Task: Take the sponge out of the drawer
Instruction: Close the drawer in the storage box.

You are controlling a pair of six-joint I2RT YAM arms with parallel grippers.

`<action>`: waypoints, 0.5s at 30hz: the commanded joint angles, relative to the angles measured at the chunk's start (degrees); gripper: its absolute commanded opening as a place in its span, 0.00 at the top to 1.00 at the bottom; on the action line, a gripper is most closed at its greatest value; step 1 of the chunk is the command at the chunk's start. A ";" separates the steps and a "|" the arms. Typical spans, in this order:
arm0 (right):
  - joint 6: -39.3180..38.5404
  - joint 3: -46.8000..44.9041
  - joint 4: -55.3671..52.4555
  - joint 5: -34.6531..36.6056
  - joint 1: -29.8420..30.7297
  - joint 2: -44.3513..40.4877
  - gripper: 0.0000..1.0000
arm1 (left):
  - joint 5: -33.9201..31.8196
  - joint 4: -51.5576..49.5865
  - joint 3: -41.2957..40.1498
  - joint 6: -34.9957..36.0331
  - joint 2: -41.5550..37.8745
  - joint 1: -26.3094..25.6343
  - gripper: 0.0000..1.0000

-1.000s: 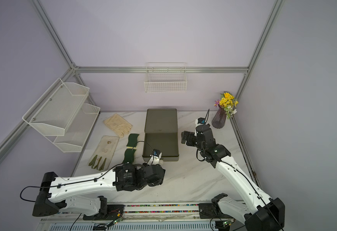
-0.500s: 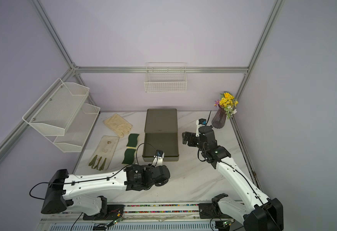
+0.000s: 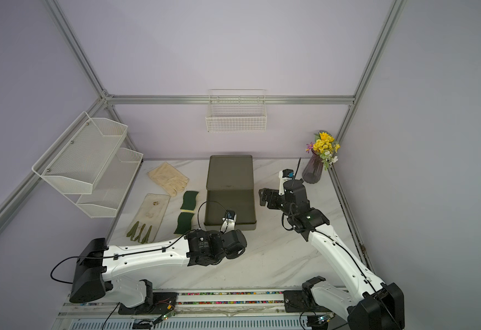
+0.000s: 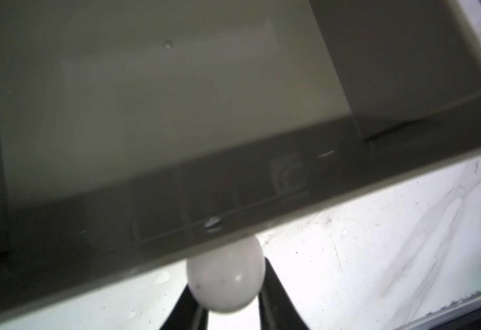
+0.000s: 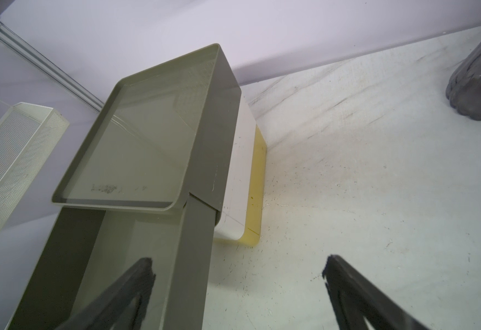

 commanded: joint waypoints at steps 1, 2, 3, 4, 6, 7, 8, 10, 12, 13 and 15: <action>-0.74 -0.46 2.15 -0.57 -0.07 0.34 0.03 | -1.08 3.08 1.52 1.52 -0.72 1.32 0.73; -0.75 -0.48 2.31 -0.61 -0.07 0.36 0.03 | -1.12 3.23 1.45 1.80 -0.76 1.50 0.74; -0.79 -0.47 2.29 -0.71 -0.14 0.36 0.03 | -1.17 3.49 1.52 2.17 -0.72 1.77 0.75; -0.87 -0.27 2.37 -0.79 -0.11 0.49 0.03 | -1.16 3.78 1.57 2.55 -0.72 2.06 0.76; -0.92 -0.13 2.38 -1.03 -0.07 0.66 0.03 | -0.93 4.53 1.53 3.22 -0.65 2.69 0.77; -0.92 0.07 2.36 -1.12 -0.13 0.78 0.03 | -0.74 4.99 1.56 3.63 -0.55 3.04 0.78; -0.96 0.14 2.36 -1.30 -0.14 0.81 0.03 | -0.58 5.46 1.53 4.03 -0.45 3.34 0.78; -1.03 0.23 2.44 -1.50 -0.12 0.97 0.03 | -0.37 6.51 1.72 4.90 -0.19 3.98 0.79; -1.07 0.20 2.52 -1.59 -0.11 0.98 0.03 | -0.02 7.50 2.06 5.87 0.20 4.59 0.79; -1.06 0.22 2.53 -1.67 -0.10 0.98 0.03 | 0.25 7.88 2.28 6.24 0.46 5.00 0.79; -1.08 0.19 2.69 -1.73 -0.06 0.98 0.03 | 0.49 8.47 2.73 7.05 1.04 5.52 0.79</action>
